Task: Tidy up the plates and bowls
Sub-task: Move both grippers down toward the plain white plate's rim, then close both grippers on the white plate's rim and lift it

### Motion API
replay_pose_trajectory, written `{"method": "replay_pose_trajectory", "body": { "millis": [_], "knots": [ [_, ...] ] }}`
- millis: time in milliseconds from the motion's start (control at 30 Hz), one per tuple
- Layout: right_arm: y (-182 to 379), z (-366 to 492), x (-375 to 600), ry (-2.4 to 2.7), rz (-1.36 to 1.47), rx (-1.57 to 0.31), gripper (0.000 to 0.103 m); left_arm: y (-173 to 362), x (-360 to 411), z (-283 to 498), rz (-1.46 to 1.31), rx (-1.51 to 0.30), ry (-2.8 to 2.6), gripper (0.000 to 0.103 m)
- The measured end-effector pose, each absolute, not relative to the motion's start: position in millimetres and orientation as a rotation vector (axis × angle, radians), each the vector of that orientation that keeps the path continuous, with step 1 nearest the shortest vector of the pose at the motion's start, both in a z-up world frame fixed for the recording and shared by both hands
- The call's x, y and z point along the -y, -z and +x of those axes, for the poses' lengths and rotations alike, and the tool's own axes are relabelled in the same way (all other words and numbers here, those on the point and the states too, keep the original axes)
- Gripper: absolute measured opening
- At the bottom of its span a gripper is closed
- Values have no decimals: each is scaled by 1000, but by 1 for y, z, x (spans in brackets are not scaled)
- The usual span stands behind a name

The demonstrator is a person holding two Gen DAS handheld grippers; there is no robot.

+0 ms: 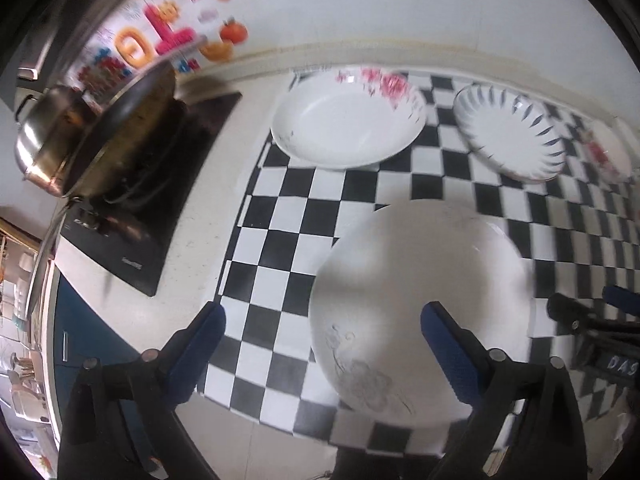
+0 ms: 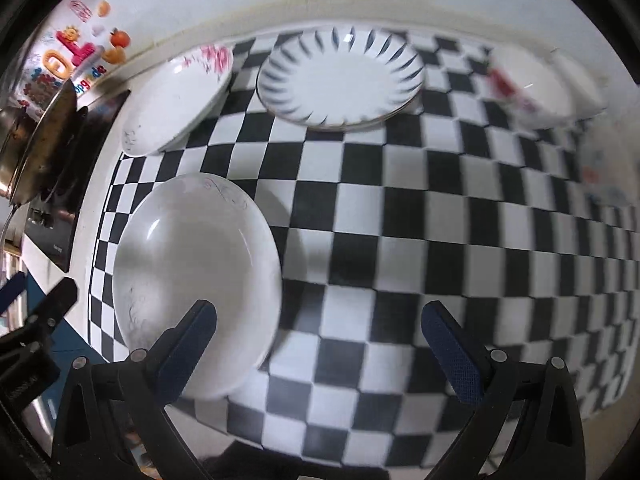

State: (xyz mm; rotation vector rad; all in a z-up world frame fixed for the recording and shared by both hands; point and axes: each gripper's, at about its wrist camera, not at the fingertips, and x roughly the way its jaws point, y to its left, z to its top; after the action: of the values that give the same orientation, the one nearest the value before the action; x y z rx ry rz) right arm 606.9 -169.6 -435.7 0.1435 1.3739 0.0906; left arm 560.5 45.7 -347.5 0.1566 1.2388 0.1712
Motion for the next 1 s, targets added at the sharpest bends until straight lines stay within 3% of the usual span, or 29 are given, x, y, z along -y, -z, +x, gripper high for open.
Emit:
{"method": "replay_pose_trajectory", "body": {
  "millis": [300,500,633,800,900,933,1000],
  "knots": [
    [486,642,146,-130,235,-1517,102,409,-73,601,115,-1400,-88,79],
    [509,642,134,-118,254,-1602,94,435,-85,606,101,-1488,-13,64],
    [514,644,123,-105,239,-1618,90,439,-92,611,48,-1506,61,62],
    [514,648,107,-100,223,-1622,72,439,-97,621,-1,-1518,157,50],
    [513,647,102,-97,221,-1617,57,440,-95,626,-27,-1524,187,44],
    [512,646,102,-101,226,-1618,44,441,-93,627,-22,-1525,190,42],
    [512,645,100,-100,229,-1623,41,439,-91,628,-13,-1524,179,42]
  ]
}}
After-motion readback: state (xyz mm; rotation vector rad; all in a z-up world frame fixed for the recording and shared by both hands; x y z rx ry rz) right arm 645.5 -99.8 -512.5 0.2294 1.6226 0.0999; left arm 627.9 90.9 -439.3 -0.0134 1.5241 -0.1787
